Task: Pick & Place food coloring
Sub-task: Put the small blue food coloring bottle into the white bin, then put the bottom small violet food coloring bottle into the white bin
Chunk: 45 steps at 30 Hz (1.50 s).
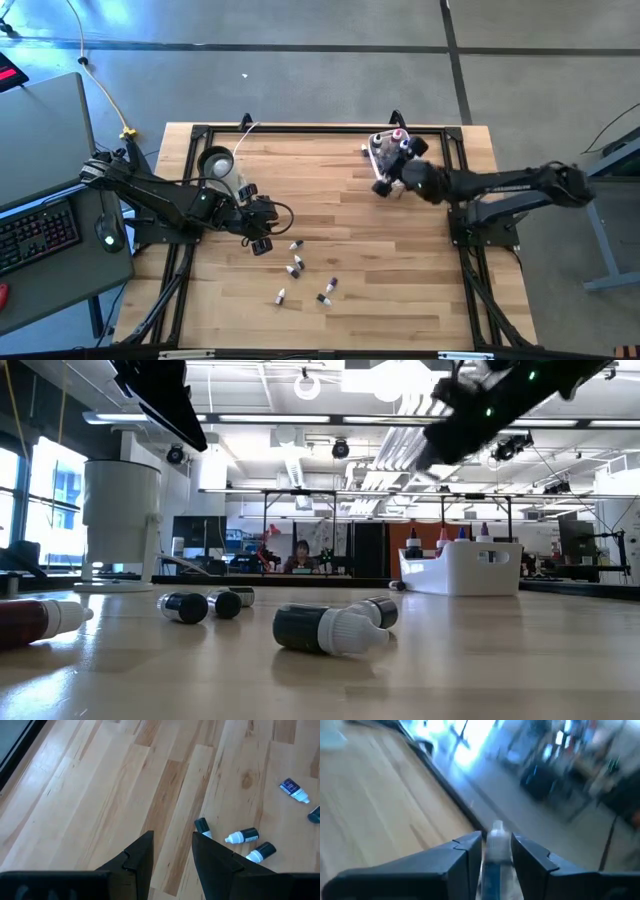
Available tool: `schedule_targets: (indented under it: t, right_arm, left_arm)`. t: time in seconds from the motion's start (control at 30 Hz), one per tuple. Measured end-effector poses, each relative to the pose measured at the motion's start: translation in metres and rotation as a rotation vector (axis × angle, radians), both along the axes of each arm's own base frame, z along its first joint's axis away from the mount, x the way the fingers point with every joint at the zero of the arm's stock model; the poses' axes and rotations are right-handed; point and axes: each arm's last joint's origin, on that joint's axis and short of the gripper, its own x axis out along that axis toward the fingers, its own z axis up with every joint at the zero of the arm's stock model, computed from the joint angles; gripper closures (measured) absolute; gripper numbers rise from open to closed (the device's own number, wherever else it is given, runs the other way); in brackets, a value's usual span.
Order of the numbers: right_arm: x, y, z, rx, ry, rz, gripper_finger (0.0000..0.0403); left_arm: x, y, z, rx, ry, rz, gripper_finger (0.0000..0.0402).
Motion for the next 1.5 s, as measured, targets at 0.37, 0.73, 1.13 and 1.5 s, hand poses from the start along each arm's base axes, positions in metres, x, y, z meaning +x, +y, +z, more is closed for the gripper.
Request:
schedule_targets:
  t: [0.37, 0.73, 1.13, 1.5]
  right_arm:
    - [-0.005, -0.055, -0.062, 0.394, 0.194, -0.134, 0.0347]
    - [0.025, -0.037, -0.048, 0.394, 0.002, 0.234, 0.0339]
    - [0.065, 0.079, -0.035, 0.449, -0.211, 0.982, 0.0267]
    - [0.089, 0.143, -0.115, 0.458, -0.101, 1.253, 0.0248]
  left_arm:
    - [0.000, 0.000, 0.000, 0.000, 0.001, 0.000, 0.0271]
    - [0.000, 0.000, 0.000, -0.001, 0.001, 0.000, 0.0271]
    - [0.000, 0.000, 0.000, 0.002, -0.001, 0.002, 0.0271]
    - [0.000, 0.001, 0.000, 0.031, -0.010, 0.024, 0.0271]
